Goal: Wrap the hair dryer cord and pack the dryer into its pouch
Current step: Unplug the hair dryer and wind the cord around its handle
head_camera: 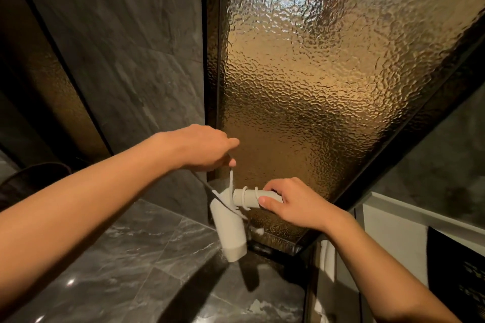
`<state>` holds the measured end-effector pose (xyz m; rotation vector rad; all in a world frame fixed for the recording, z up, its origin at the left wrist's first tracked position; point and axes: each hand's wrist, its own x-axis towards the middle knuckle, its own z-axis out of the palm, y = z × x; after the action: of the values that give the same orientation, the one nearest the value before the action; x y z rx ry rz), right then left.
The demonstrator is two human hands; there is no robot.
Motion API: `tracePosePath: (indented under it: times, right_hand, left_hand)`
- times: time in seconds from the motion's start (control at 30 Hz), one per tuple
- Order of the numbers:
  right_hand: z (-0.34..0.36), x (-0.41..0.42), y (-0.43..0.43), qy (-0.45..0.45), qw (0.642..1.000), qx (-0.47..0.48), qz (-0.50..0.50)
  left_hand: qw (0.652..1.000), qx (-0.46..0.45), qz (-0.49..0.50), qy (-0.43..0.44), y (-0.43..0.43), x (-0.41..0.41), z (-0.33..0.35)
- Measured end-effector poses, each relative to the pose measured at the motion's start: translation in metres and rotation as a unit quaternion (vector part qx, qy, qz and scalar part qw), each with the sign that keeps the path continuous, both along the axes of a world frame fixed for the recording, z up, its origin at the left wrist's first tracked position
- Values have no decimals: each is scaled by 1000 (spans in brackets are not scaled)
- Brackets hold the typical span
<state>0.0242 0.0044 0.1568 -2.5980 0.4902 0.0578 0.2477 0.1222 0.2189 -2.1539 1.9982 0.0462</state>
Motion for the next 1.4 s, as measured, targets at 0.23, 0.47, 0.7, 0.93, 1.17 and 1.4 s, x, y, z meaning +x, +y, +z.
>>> tracePosePath:
  times: [0.23, 0.47, 0.7, 0.93, 1.17, 1.4]
  right_hand:
    - [-20, 7, -3, -56, 983, -129, -122]
    - [-35, 18, 2, -96, 962, -137, -215]
    - [-36, 30, 5, 18, 983, -112, -143]
    - [-20, 24, -7, 58, 984, 143, 88]
    - [-5, 12, -5, -82, 899, 419, 100]
    - [1, 18, 0, -252, 791, 556, -39]
  left_hand:
    - [993, 36, 53, 96, 12, -11, 4]
    - [864, 83, 137, 477, 30, -11, -14]
    - [988, -41, 47, 144, 38, 9, 12]
    - [985, -164, 52, 32, 17, 41, 9]
    - [903, -223, 221, 294, 23, 49, -53]
    - [865, -108, 323, 368, 23, -8, -109]
